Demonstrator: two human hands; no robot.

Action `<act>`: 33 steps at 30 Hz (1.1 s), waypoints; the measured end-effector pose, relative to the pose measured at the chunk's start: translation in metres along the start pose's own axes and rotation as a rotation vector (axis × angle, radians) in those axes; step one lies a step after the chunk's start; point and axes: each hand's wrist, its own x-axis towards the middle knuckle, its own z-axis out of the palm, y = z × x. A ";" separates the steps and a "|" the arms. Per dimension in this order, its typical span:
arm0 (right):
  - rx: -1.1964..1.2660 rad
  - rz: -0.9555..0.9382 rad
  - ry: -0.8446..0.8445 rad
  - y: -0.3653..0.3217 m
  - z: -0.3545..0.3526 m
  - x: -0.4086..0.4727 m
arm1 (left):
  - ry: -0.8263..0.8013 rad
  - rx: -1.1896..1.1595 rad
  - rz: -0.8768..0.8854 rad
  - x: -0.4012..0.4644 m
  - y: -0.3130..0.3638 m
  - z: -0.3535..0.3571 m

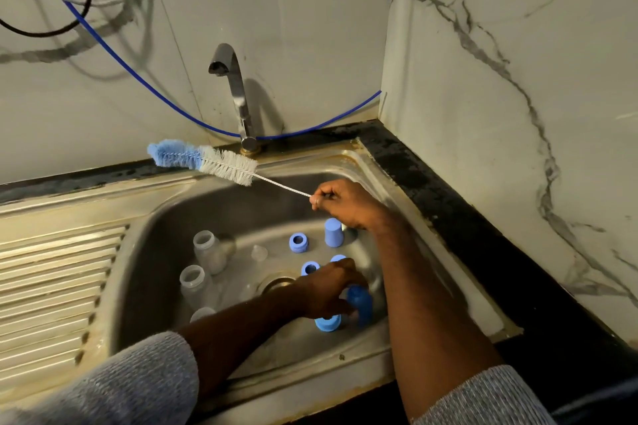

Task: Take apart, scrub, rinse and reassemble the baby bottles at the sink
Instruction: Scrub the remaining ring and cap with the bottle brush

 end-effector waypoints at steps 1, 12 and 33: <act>0.004 -0.012 0.015 0.000 0.000 0.001 | 0.072 -0.074 -0.024 -0.004 -0.002 -0.007; -0.020 -0.060 0.074 -0.004 0.015 0.004 | 1.233 -1.282 -0.384 -0.150 -0.052 -0.127; 0.061 -0.154 0.008 0.003 0.022 0.000 | 1.351 -1.227 -0.435 -0.205 -0.075 -0.158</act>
